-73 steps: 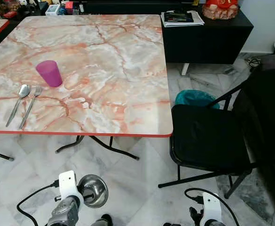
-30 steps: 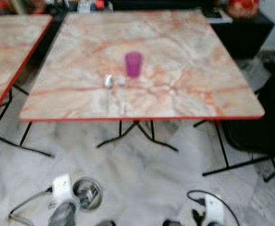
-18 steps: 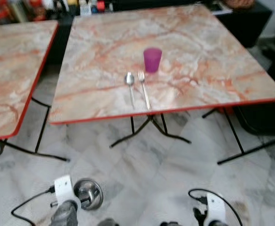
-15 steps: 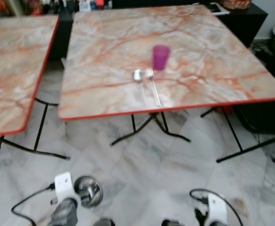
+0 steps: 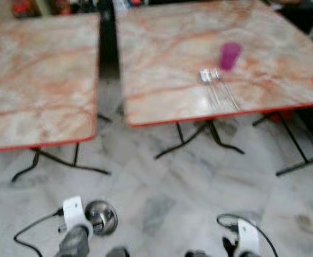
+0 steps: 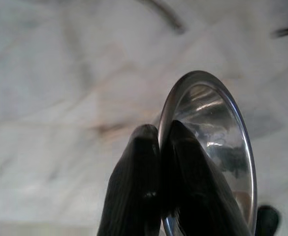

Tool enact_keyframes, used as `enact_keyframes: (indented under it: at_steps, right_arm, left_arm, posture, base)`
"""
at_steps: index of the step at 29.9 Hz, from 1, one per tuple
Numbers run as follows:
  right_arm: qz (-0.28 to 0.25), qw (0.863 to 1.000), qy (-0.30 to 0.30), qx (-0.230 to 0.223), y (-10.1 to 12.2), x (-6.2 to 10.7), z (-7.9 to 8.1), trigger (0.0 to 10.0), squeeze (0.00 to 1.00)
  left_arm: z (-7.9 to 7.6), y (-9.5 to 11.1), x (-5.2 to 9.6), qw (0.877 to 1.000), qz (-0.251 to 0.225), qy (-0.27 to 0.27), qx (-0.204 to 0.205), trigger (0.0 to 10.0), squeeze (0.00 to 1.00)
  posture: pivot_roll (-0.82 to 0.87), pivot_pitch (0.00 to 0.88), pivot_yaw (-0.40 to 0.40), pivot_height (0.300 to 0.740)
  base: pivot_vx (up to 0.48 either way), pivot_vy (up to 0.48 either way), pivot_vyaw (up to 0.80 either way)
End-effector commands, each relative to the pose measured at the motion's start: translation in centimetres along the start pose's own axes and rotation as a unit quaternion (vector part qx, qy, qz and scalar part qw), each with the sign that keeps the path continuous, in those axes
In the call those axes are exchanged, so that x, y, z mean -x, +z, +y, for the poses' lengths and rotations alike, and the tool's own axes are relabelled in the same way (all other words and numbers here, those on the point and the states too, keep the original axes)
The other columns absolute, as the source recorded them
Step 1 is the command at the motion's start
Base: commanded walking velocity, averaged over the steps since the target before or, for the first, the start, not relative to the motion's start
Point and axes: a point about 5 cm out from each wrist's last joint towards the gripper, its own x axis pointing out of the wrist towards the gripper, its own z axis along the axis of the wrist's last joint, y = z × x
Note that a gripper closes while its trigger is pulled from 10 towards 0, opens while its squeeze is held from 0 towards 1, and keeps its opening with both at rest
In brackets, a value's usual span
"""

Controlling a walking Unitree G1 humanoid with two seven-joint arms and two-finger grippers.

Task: Setting the table

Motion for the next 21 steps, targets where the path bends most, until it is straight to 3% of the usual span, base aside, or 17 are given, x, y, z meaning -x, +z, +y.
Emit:
enact_keyframes:
  at_steps: [1,21]
  right_arm:
    - [0.013,1.0,-0.012,0.002,-0.79,0.3,-0.92,10.0,0.0]
    - [0.011,1.0,-0.013,0.009,-0.71,0.3,-0.97,10.0,0.0]
  left_arm:
    - [-0.57,-0.26,0.05,1.0,0.005,-0.004,0.002,10.0,0.0]
    - [-0.61,-0.28,0.06,1.0,0.005,-0.002,0.002,10.0,0.0]
  posture:
    - [0.01,0.193,0.016,0.74]
    - [0.02,0.187,0.016,0.74]
  base:
    - [0.0,0.48,0.0]
    - [0.0,0.48,0.0]
